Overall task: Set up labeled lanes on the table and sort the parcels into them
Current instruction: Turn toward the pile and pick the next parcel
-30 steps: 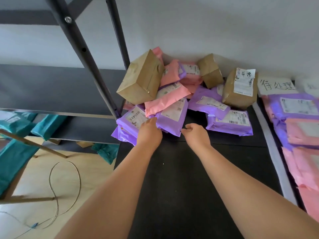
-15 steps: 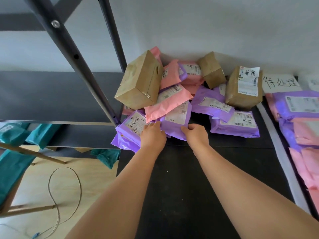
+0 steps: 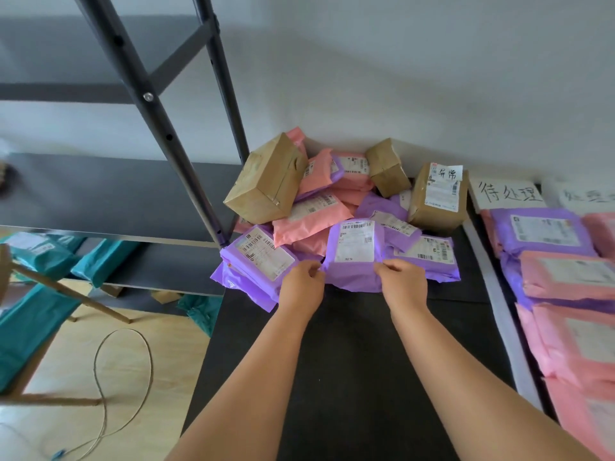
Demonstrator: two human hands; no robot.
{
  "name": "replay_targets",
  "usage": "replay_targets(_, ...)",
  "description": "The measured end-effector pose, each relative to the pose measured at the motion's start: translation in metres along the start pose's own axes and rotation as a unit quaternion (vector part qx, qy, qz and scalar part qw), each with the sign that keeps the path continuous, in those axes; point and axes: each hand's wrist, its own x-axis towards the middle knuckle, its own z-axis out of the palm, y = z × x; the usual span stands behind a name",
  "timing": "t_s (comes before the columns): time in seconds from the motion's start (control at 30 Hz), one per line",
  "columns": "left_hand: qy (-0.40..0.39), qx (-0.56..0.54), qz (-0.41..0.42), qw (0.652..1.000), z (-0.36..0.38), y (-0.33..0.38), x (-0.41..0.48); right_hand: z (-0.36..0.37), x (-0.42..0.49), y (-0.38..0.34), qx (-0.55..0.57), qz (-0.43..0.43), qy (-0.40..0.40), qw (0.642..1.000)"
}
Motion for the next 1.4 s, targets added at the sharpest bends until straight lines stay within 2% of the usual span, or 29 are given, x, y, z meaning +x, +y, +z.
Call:
replay_targets(0.23, 0.046, -0.155, 0.005, 0.987, 0.015, 0.043, -0.070, -0.080, -0.030, 0.019, 0.062, -0.056, 0.014, 0.996)
replay_targets(0.47, 0.133, -0.154, 0.099, 0.974, 0.015, 0.073, -0.131, -0.145, -0.071, 0.015, 0.172, -0.130, -0.008, 0.976)
replay_targets(0.6, 0.165, -0.229, 0.115, 0.952, 0.007, 0.086, -0.154, -0.160, -0.089, 0.007, 0.200, -0.159, -0.037, 0.966)
replay_targets(0.73, 0.162, -0.346, 0.122, 0.916, -0.002, 0.094, -0.170, -0.166, -0.100, -0.003, 0.207, -0.198, -0.044, 0.957)
replay_targets(0.97, 0.150, -0.432, 0.124, 0.880, -0.036, 0.109, -0.186, -0.164, -0.116, -0.023, 0.208, -0.242, -0.039, 0.947)
replay_targets(1.23, 0.125, -0.449, 0.130, 0.875, -0.061, 0.113, -0.189, -0.159, -0.127, -0.042, 0.205, -0.245, -0.019, 0.948)
replay_targets(1.4, 0.113, -0.412, 0.155, 0.891, -0.062, 0.118, -0.190, -0.175, -0.136, -0.057, 0.219, -0.254, 0.006, 0.942)
